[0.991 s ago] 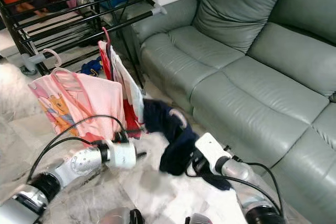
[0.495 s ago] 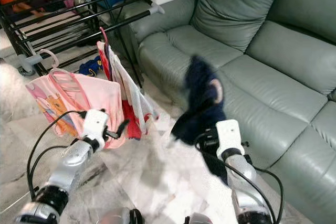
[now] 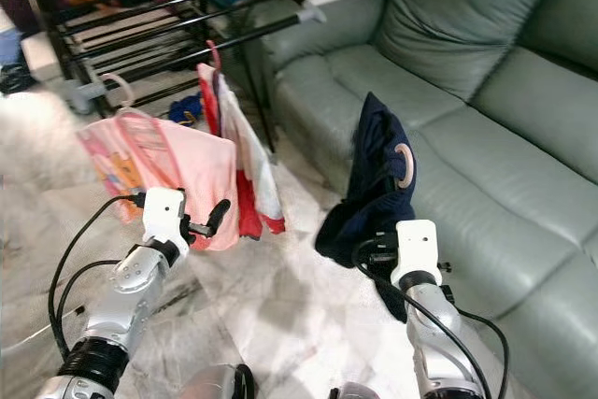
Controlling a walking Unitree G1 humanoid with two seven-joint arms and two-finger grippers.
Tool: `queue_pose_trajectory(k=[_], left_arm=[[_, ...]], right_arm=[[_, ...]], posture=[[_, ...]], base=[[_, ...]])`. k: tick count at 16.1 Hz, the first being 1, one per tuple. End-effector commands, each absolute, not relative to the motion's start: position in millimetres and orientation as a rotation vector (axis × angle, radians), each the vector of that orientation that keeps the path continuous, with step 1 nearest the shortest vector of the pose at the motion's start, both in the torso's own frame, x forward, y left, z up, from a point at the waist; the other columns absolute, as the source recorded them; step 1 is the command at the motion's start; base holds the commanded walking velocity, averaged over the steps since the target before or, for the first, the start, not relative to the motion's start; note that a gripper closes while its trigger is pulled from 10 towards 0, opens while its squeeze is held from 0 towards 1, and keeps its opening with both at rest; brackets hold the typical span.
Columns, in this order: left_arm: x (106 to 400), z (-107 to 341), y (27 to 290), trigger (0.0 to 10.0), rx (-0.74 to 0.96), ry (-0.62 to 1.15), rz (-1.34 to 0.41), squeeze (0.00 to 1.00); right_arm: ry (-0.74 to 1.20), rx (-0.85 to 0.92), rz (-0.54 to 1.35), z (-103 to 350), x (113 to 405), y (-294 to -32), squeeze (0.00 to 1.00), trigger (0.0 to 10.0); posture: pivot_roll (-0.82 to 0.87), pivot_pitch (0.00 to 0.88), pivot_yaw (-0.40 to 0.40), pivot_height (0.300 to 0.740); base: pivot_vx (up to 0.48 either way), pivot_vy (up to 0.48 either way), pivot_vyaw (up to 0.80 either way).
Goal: Hang hanger
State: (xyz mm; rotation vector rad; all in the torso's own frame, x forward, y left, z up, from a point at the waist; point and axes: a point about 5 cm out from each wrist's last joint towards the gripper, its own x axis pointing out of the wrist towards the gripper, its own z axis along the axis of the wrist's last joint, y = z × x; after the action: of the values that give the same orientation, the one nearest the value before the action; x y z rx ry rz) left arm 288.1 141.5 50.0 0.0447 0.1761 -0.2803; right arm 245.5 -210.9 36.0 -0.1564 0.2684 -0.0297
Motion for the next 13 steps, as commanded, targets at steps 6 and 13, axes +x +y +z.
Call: queue_pose_trajectory(k=[6, 13], left_arm=[[292, 58, 140, 10.0, 0.037, 0.168, -0.282, 0.0], [292, 58, 135, 10.0, 0.032, 0.175, -0.285, 0.0]], right_arm=[[0.226, -0.144, -0.027, 47, 255, -210, 0.0, 10.0], [0.237, -0.161, -0.049, 47, 257, -213, 0.0, 10.0]], posture=[[-0.07, 0.0, 0.063, 0.74], [-0.07, 0.0, 0.065, 0.74]], base=[[0.335, 0.0, 0.71], [0.401, 0.0, 0.38]])
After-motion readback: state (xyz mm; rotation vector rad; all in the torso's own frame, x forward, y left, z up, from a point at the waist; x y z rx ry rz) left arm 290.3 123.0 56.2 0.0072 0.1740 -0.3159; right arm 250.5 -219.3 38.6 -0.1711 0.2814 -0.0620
